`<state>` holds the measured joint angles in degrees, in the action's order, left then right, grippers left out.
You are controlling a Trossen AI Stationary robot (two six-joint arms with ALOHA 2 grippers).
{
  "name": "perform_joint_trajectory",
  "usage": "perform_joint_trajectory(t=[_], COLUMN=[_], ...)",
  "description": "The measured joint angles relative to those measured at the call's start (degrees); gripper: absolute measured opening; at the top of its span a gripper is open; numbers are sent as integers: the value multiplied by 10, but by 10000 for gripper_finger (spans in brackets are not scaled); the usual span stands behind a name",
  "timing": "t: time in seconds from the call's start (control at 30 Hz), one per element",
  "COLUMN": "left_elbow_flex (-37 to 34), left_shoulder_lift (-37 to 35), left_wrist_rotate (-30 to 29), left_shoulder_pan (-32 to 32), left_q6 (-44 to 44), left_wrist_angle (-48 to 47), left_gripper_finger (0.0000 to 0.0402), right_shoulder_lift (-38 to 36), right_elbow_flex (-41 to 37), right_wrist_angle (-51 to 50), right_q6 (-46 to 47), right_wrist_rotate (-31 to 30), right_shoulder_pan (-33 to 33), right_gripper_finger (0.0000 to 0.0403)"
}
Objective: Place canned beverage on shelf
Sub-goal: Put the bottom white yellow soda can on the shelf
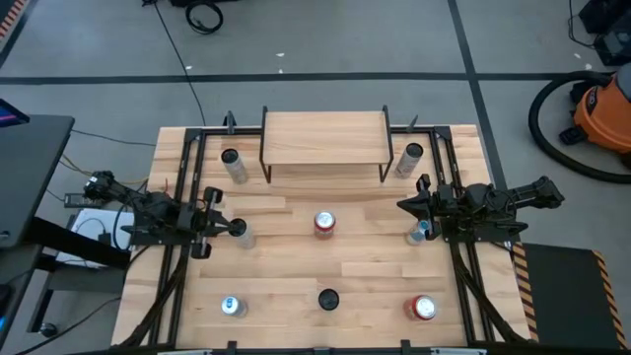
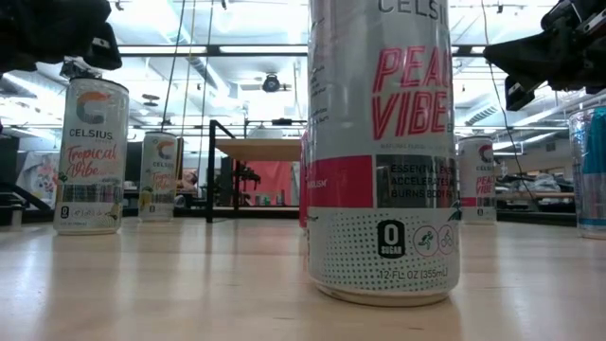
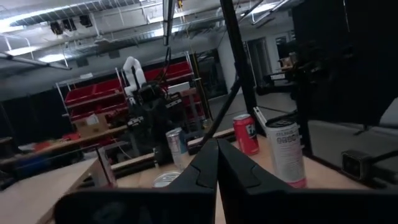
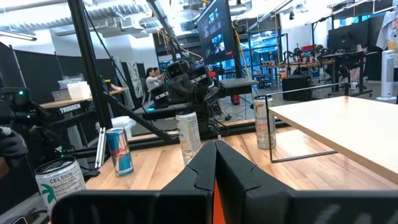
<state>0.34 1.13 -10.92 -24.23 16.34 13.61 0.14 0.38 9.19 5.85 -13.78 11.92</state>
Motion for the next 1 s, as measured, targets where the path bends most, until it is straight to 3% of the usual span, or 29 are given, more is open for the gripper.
perform_joint_trajectory(t=[0.4, 1.0], left_elbow_flex=[0, 0], left_shoulder_lift=[0, 0], left_wrist_rotate=[-55, -59], left_shoulder_pan=[0, 0], left_q6=[-74, -157], left_wrist_angle=[3, -2], left_gripper_finger=[7, 17], right_shoulder_lift=[0, 0], right_elbow_flex=[0, 0], right_wrist_angle=[0, 0], right_q6=[0, 0], right_wrist_rotate=[0, 0], right_shoulder_pan=[0, 0], right_gripper_finger=[16, 16])
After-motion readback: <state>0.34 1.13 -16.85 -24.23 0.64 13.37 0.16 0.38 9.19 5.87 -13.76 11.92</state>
